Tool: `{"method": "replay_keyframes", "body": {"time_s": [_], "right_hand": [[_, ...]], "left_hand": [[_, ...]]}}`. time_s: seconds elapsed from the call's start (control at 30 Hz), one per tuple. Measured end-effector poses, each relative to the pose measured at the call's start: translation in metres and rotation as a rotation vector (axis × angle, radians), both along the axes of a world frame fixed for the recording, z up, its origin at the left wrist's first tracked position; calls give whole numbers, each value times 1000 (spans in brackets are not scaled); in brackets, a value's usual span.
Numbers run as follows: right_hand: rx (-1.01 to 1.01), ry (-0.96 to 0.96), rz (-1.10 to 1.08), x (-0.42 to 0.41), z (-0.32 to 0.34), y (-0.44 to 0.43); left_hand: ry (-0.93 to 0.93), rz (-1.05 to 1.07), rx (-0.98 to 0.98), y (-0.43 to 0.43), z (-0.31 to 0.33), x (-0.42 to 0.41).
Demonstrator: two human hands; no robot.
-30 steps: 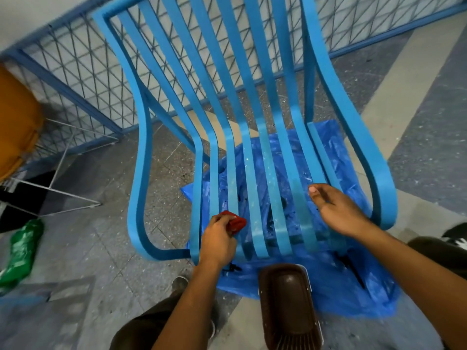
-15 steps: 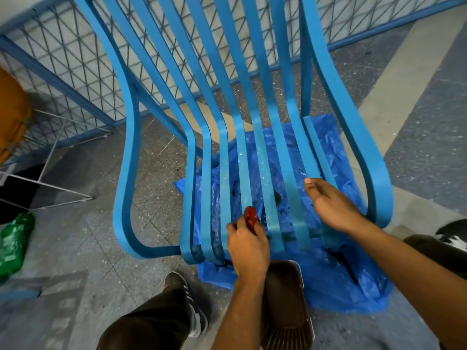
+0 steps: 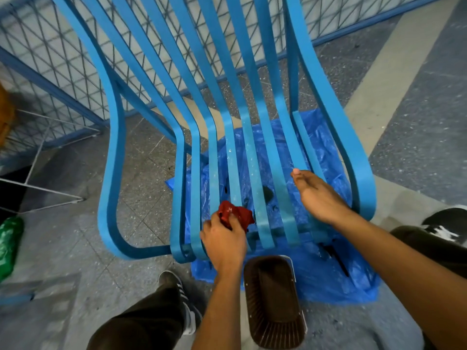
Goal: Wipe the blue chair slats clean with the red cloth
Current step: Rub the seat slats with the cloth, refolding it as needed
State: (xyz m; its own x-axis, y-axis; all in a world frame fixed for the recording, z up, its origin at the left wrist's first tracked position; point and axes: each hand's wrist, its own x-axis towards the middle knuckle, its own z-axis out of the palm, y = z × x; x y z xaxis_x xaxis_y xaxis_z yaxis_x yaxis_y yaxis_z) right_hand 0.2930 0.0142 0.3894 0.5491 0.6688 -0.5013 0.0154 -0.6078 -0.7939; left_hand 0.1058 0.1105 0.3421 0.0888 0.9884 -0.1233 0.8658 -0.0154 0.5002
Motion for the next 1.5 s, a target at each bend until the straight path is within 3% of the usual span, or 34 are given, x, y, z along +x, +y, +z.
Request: {"method": "replay_keyframes", "body": {"time_s": [0.27,0.47,0.73,0.97,1.07,1.2,1.4,1.5], "right_hand": [[0,-3,10,-3,-11,4],[33,13,0,0,-18,6],[18,3,-2,1,-26,8],[23,26,-7,2,-27,8],[25,26,-6,3,-27,7],[23,38,-21,5,-28,9],[48,62,0,3,-31,11],[76,92,-5,2,-33,11]], "left_hand": [[-62,-264,-82,-21,-10,39],[-248,-199,-3,-2,2,36],[73,-722,-48,28,-6,52],[291,-1199,173,45,5,12],[374,-1297,167,56,12,3],[406,-1277,84,65,20,-4],[81,-899,157,45,14,6],[129,-953,181,19,1,11]]}}
